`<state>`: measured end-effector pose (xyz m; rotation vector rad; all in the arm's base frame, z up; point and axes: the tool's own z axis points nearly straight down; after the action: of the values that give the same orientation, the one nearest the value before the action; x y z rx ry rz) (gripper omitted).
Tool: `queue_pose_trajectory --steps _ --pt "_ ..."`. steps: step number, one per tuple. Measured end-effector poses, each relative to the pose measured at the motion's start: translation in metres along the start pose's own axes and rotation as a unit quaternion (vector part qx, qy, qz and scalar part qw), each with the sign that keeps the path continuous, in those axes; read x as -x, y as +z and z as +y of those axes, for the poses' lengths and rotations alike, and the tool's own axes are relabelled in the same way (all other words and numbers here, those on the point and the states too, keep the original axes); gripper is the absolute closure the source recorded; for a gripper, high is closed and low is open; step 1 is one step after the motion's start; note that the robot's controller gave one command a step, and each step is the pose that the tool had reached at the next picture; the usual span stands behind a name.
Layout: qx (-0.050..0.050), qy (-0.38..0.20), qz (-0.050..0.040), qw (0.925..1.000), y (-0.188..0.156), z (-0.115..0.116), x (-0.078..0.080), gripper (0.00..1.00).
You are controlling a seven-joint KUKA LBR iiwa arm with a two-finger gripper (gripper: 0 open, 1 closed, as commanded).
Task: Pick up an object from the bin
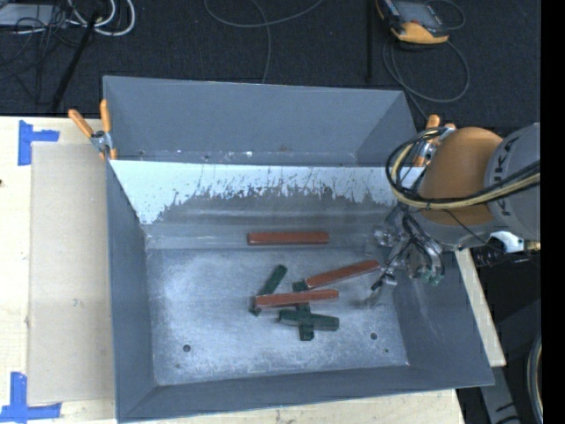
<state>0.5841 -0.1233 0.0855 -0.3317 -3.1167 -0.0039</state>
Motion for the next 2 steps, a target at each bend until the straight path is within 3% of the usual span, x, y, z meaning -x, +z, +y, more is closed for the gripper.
queue_pose_trajectory --steps 1,2 --pt "-0.001 -0.078 -0.0026 0.9969 0.0165 0.0094 0.0031 0.0" --pt "-0.001 -0.079 -0.0034 0.9969 0.0157 0.0092 0.0036 1.0"
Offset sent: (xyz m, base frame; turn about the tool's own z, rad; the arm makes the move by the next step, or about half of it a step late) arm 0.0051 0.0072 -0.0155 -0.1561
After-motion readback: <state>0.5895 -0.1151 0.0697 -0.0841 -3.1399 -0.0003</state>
